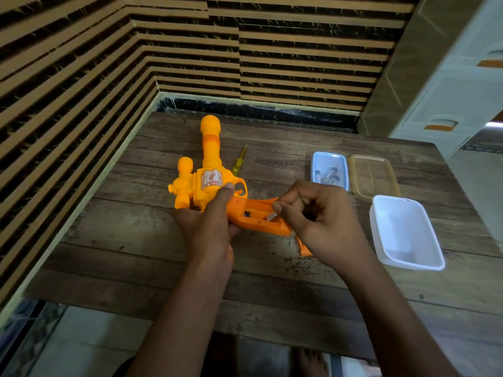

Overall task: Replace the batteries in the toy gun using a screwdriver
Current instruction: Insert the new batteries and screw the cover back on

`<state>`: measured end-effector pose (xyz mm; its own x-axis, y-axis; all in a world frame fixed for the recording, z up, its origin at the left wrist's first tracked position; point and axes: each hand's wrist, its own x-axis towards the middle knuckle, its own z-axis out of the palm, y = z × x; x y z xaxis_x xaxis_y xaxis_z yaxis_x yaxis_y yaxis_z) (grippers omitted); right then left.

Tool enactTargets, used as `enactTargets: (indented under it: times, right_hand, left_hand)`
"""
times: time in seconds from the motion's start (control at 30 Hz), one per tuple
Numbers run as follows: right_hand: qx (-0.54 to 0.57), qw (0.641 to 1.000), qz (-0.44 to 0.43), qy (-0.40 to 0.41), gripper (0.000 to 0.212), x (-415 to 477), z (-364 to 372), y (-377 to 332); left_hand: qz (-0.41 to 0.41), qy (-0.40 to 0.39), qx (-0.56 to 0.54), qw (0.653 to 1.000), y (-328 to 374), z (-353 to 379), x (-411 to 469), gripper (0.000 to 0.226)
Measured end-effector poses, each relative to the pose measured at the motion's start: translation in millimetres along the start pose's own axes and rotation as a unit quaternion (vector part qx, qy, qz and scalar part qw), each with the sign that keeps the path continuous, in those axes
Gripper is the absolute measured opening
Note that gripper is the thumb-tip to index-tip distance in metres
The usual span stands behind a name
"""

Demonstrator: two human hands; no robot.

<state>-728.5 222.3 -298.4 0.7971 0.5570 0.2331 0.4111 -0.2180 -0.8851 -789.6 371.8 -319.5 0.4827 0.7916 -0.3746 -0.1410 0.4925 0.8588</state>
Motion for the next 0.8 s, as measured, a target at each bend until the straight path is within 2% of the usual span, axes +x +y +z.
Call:
enactTargets:
  times: [0.1, 0.23, 0.4, 0.5, 0.6, 0.7, 0.8]
  right_hand:
    - [0.036, 0.999, 0.021, -0.004, 0.017, 1.3, -0.8, -0.4]
    - [0.037, 0.998, 0.041, -0.014, 0.031, 1.4, 1.6, -3.1]
    - [0.038, 0.994, 0.106, 0.005, 0.017, 4.5, 3.5, -6.5]
    - [0.092, 0.967, 0.235, 0.047, 0.037, 6.1, 5.0, -5.3]
    - [0.105, 0.932, 0.347, 0.001, 0.043, 4.4, 3.2, -6.4]
    - [0.191, 0.897, 0.395, -0.058, 0.044, 3.4, 1.6, -6.8]
    - [0.226, 0.878, 0.418, -0.049, 0.037, 6.0, 6.2, -4.4]
  left_hand:
    - [-0.010, -0.003, -0.012, 1.000, 0.8, 0.4, -0.6, 0.060]
    - [-0.011, -0.003, -0.021, 1.000, -0.6, 0.1, 0.7, 0.062]
    - [-0.020, 0.003, -0.019, 1.000, -3.1, -0.7, 3.6, 0.061]
    - [-0.027, 0.008, -0.021, 0.999, -2.3, -1.2, 5.6, 0.060]
    - [-0.025, 0.012, -0.031, 0.999, -1.8, -1.5, 6.5, 0.057]
    - [-0.019, 0.015, -0.027, 0.999, -2.9, -1.0, 5.5, 0.058]
    - [-0.018, 0.017, -0.022, 0.999, -5.2, -0.6, 3.5, 0.057]
